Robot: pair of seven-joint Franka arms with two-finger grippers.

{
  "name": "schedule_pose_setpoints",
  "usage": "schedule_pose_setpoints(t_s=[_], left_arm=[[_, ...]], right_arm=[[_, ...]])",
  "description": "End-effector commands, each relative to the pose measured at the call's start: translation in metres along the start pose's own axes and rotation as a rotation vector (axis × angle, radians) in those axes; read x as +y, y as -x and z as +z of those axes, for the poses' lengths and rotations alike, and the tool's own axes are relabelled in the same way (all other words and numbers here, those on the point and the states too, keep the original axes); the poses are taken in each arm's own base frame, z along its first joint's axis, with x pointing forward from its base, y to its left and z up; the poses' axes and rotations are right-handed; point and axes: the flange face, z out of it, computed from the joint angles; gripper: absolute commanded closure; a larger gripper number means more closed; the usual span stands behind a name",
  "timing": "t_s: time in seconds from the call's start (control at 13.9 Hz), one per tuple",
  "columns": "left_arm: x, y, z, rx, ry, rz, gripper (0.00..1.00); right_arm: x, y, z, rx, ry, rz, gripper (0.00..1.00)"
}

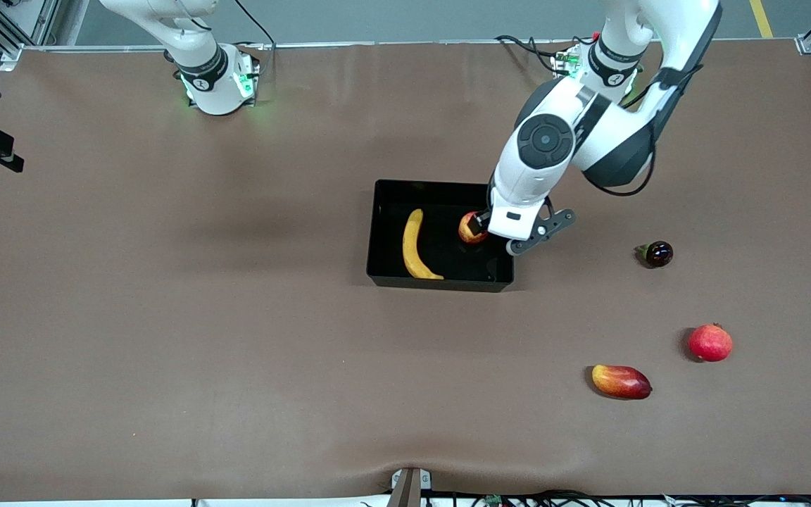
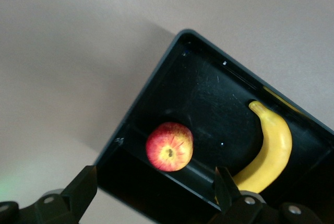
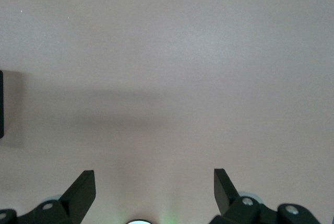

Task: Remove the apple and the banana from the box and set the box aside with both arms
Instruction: 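Grasp the red-yellow apple inside the black box with the left gripper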

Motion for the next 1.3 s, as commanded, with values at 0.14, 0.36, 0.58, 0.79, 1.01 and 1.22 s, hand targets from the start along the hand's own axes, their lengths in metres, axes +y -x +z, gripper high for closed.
schedule_pose_setpoints(t_s=[0.14, 0.36, 0.58, 0.79, 1.01, 1.22], left_arm=[[0.020, 0.031, 0.052, 0.062, -0.033, -0.068, 0.00], [0.031, 0.046, 0.091, 0.080, -0.067, -0.077, 0.00], [0.037, 0.049, 0.119, 0.118, -0.101, -0.096, 0.00], [0.036, 0.051, 0.137, 0.104, -0.127, -0.097, 0.00], [0.036, 0.050, 0.147, 0.106, -0.134, -0.086, 0.00], [0.036, 0.049, 0.151, 0.105, -0.138, -0.085, 0.53]], right_arm=[[0.007, 0.001, -0.002, -0.006, -0.003, 0.003, 0.00], [0.006, 0.001, -0.002, -0.007, -0.005, 0.003, 0.00], [0.005, 0.001, -0.002, -0.007, -0.004, 0.000, 0.00], [0.006, 0.001, -0.003, -0.005, -0.006, 0.003, 0.00], [0.006, 0.001, -0.003, -0.004, -0.005, 0.003, 0.00], [0.012, 0.002, -0.001, -0.014, -0.008, 0.014, 0.00]])
